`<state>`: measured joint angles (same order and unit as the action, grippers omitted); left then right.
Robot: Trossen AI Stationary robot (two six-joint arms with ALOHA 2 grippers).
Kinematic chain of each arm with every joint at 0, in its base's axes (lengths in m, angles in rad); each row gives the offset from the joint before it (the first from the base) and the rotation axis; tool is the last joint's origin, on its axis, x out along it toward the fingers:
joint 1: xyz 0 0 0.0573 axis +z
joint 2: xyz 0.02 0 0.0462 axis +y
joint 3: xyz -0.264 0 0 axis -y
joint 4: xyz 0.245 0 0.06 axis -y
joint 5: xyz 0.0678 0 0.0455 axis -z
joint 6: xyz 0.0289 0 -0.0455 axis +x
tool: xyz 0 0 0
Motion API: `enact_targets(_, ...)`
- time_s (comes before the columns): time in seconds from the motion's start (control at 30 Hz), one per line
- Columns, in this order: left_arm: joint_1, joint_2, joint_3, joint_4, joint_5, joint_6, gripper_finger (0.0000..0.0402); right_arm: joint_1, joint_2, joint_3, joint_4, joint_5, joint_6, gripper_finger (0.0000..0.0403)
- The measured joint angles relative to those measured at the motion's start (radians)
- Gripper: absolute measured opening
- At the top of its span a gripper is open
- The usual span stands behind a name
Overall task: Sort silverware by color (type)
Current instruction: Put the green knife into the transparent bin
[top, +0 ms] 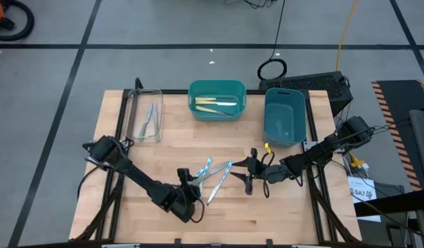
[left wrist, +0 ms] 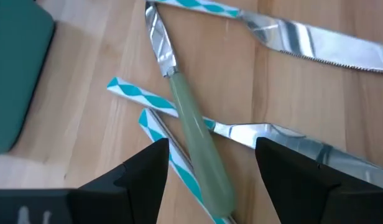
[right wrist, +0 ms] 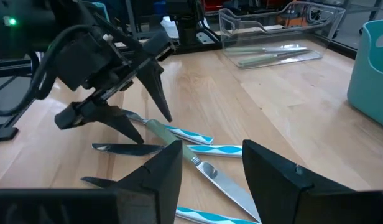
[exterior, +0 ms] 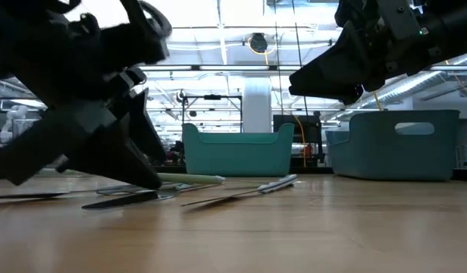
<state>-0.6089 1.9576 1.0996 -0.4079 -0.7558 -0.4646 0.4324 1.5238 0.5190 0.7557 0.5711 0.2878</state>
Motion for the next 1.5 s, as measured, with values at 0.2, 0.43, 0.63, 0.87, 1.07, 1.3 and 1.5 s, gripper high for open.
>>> enact_targets(0.2, 0.003, 0.056, 0.047, -0.095, -0.015, -0.087, 0.0248, 0.000, 0.000, 0.000, 0.000, 0.000, 0.001, 0.0160)
enact_targets(0.43, 0.004, 0.080, 0.057, -0.111, -0.039, -0.137, 0.0207, 0.000, 0.000, 0.000, -0.005, 0.000, 0.014, 0.0160)
enact_targets(0.63, 0.006, 0.083, 0.055, -0.113, -0.029, -0.136, 0.0129, 0.000, 0.000, 0.000, -0.005, 0.000, 0.014, 0.0160)
enact_targets(0.87, 0.020, 0.084, 0.053, -0.125, -0.022, -0.137, 0.0038, 0.000, 0.000, 0.000, -0.005, 0.000, 0.015, 0.0160)
enact_targets(1.07, 0.031, 0.074, 0.052, -0.137, -0.034, -0.139, 0.0037, 0.000, 0.000, 0.000, -0.005, 0.000, 0.014, 0.0160)
enact_targets(1.3, 0.035, 0.072, 0.145, -0.305, -0.062, -0.182, 0.0037, 0.000, 0.000, 0.000, -0.006, 0.000, 0.011, 0.0160)
enact_targets(1.5, 0.041, 0.070, 0.251, -0.489, -0.114, -0.235, 0.0037, 0.001, 0.000, 0.000, -0.005, 0.000, -0.033, 0.0160)
